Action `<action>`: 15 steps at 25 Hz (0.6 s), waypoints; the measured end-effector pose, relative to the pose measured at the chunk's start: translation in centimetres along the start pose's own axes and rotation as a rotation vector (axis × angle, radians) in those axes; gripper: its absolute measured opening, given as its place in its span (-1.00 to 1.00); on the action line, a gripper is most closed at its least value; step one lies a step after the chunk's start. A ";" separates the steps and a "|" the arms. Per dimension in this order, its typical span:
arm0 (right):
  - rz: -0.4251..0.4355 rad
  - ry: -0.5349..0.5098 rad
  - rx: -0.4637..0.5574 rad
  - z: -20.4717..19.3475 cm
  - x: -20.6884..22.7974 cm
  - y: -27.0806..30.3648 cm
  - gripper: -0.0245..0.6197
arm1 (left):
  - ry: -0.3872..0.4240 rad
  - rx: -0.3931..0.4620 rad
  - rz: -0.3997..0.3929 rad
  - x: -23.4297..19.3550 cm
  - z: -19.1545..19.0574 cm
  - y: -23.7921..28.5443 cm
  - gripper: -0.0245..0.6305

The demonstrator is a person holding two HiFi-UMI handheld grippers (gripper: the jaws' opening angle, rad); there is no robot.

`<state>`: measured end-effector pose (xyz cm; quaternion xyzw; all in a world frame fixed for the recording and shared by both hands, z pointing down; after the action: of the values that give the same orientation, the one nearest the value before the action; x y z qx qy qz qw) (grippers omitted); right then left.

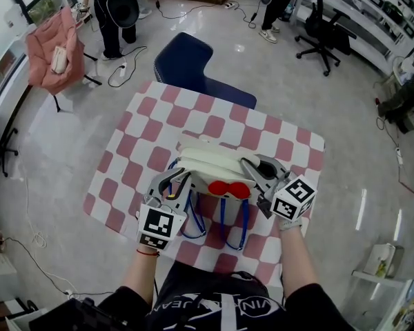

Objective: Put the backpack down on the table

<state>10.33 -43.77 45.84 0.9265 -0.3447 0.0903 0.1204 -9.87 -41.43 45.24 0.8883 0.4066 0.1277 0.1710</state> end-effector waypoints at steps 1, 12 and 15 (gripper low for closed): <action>-0.001 -0.003 -0.003 -0.1 -0.1 -0.1 -0.88 | 0.002 -0.003 0.001 0.1 0.0 -0.1 -0.75; -0.030 -0.045 -0.040 -0.5 -0.8 -1.0 -0.86 | 0.013 -0.024 -0.001 1.3 -0.4 -0.8 -0.75; -0.038 -0.049 -0.052 -0.4 -1.0 -1.2 -0.86 | 0.015 -0.031 0.001 1.6 -0.4 -1.0 -0.75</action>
<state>10.32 -42.18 45.75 0.9315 -0.3321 0.0562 0.1376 -9.67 -39.58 45.30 0.8848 0.4055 0.1405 0.1816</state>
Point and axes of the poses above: the fingertips, and each gripper's own axes: y forward along the fingers, x to its right, z out of its top, the point moved 5 cm from there along -y, backward along the fingers, and after that the axes turned 7 degrees about -z, right-handed, at the moved point
